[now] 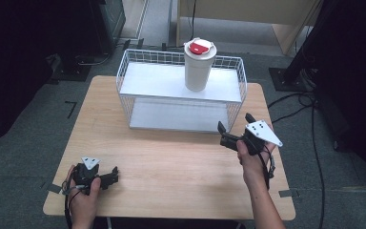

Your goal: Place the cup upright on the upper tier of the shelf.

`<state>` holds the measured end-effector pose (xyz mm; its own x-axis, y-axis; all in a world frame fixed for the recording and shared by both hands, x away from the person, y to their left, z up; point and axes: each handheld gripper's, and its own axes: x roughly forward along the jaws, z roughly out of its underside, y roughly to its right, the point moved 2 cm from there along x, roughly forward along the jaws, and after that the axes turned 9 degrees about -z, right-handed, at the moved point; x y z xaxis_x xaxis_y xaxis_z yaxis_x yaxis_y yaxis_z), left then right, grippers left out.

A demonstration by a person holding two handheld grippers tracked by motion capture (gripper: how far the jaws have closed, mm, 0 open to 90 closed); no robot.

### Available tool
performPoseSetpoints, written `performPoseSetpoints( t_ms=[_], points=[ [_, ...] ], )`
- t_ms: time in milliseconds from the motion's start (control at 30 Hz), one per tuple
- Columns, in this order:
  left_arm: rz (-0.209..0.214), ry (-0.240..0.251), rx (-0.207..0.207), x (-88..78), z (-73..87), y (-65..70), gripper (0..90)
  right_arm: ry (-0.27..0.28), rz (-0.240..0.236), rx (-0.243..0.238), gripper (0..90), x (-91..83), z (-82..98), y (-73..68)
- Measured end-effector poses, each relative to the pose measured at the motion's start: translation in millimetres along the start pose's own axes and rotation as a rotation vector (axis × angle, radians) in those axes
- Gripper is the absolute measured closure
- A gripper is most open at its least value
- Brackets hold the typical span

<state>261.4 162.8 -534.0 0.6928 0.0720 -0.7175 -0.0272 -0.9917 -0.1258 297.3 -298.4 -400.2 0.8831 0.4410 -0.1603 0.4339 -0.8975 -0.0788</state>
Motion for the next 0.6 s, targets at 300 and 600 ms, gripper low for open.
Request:
performPoseSetpoints(
  t_ms=[300,600],
  points=[
    [-0.011,-0.002,-0.013,-0.6,0.3,2.5,0.0,-0.015,0.011,0.016,0.5,-23.4,25.8,10.5],
    [-0.011,-0.002,-0.013,-0.7,0.3,2.4,0.0,-0.059,0.022,0.031,0.5,-47.9,51.9,24.1]
  ],
)
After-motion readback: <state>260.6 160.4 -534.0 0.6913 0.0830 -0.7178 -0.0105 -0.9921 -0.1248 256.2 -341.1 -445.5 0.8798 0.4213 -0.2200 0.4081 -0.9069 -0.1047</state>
